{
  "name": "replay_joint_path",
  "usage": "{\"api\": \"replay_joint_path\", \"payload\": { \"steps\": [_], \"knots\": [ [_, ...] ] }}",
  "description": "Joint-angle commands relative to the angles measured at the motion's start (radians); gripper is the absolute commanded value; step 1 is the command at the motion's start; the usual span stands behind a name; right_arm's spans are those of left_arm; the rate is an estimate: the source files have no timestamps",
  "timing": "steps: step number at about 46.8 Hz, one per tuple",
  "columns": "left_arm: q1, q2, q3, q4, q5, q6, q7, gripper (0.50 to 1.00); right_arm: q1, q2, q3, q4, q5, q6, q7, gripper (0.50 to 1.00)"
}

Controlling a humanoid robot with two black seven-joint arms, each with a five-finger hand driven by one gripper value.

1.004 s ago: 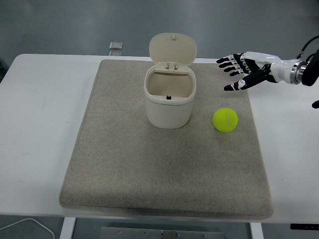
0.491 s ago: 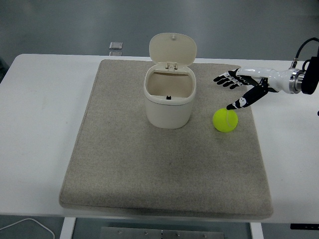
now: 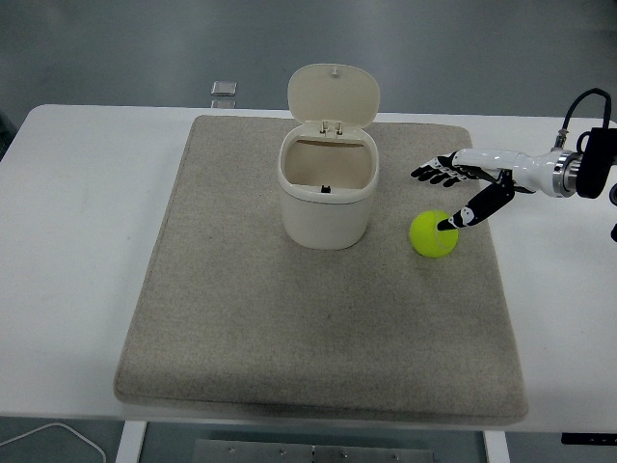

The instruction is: Pick up the tennis ball and place it in the box.

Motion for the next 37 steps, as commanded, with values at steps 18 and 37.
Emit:
{"api": "replay_joint_path", "payload": {
  "steps": [18, 37],
  "knots": [
    [0.001, 0.000, 0.000, -0.001, 0.000, -0.001, 0.000, 0.996, 0.000, -0.071, -0.001, 0.112, -0.003, 0.013, 0.006, 0.913],
    [0.001, 0.000, 0.000, -0.001, 0.000, -0.001, 0.000, 0.996, -0.024, -0.074, -0.001, 0.133, -0.054, -0.010, 0.006, 0.913]
  ]
}}
